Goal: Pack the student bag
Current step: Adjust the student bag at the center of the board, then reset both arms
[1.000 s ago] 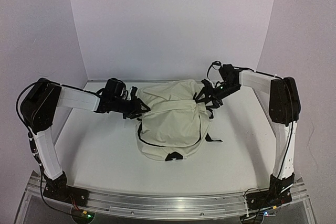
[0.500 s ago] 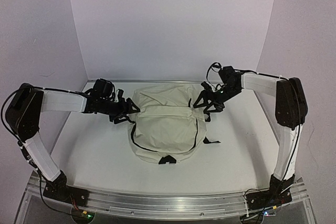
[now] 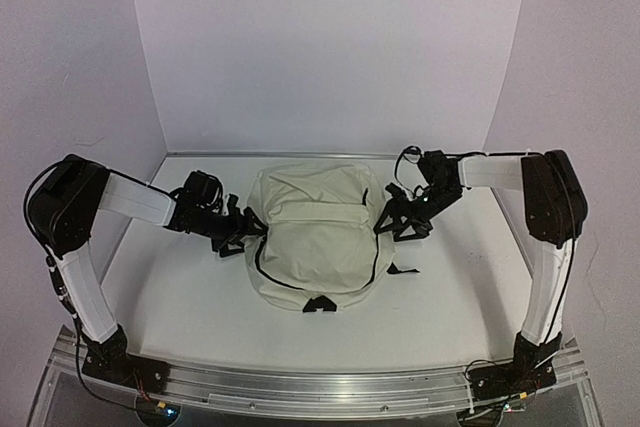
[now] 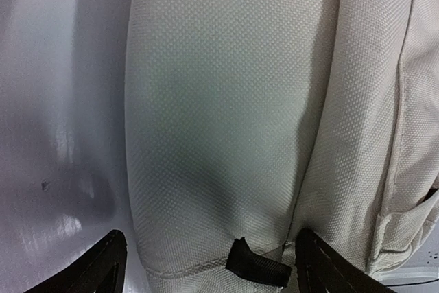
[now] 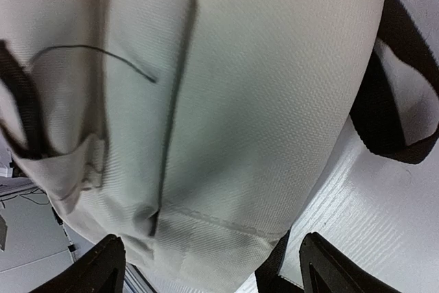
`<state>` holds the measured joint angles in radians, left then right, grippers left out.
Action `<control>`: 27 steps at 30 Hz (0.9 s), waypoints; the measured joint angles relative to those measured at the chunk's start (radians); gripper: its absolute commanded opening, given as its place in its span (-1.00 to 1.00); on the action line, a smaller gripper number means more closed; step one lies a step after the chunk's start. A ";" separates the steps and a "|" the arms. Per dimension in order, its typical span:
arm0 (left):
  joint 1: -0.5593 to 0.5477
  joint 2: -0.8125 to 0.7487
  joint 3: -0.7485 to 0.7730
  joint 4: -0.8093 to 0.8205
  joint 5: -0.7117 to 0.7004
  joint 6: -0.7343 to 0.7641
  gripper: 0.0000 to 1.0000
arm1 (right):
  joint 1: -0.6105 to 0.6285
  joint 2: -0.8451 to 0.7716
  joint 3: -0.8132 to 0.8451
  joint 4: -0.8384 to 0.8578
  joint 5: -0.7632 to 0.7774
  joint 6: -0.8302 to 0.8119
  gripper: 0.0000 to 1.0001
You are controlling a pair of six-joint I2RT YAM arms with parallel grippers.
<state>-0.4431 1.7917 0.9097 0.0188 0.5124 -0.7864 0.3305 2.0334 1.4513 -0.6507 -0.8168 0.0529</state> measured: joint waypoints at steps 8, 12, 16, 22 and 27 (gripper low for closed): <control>0.007 0.116 0.116 0.026 0.046 0.012 0.59 | 0.000 0.096 0.091 -0.012 -0.007 0.001 0.66; 0.018 0.149 0.164 0.022 0.043 0.016 0.73 | -0.002 0.098 0.131 -0.010 0.001 0.002 0.79; 0.022 0.132 0.176 -0.047 0.006 0.045 0.97 | -0.013 0.082 0.135 -0.011 0.020 0.000 0.94; 0.052 0.003 0.221 -0.258 -0.080 0.121 0.99 | -0.045 -0.062 0.134 -0.025 0.089 -0.015 0.97; 0.145 -0.130 0.324 -0.411 -0.137 0.182 0.99 | -0.088 -0.295 0.118 -0.018 0.180 -0.061 0.97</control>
<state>-0.2983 1.6621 1.2335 -0.3919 0.3750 -0.6048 0.2426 1.7386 1.5692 -0.6690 -0.6372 -0.0078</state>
